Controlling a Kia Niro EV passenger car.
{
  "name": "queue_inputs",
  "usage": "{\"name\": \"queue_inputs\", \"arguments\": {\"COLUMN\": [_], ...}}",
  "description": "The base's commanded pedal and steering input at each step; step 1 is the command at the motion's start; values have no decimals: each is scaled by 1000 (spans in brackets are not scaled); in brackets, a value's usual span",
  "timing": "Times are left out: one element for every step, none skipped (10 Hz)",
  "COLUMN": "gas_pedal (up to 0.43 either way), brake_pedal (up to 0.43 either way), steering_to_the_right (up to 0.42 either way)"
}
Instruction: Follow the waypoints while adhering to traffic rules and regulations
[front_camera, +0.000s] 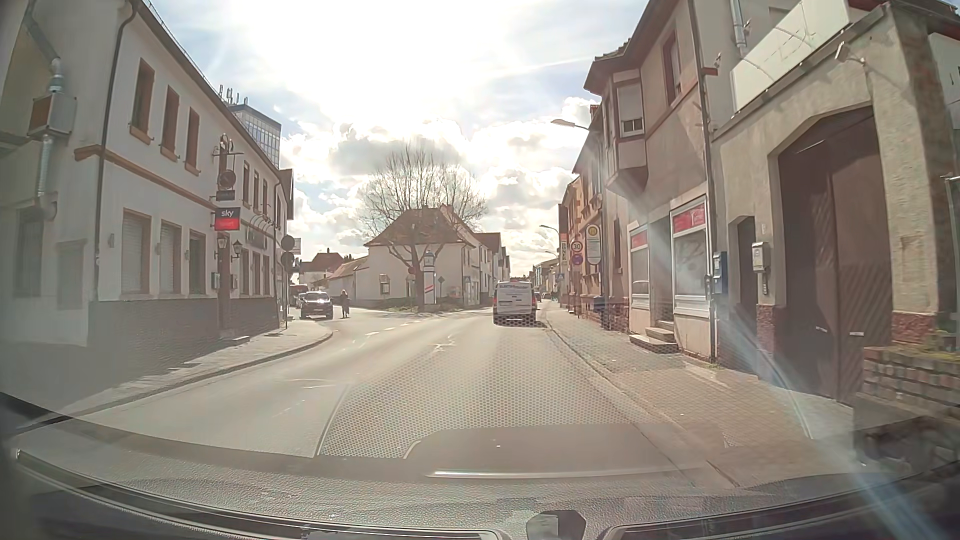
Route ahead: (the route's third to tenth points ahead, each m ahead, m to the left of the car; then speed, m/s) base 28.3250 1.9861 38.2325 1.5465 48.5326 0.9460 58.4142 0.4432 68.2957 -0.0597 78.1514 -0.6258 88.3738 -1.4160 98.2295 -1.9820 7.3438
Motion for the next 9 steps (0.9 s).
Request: {"name": "queue_inputs", "arguments": {"gas_pedal": [118,118,118,118,118,118,118,118,118], "brake_pedal": [0,0,0,0,0,0,0,0,0], "steering_to_the_right": [1,1,-1,-2,-1,-1,0,0,0]}}
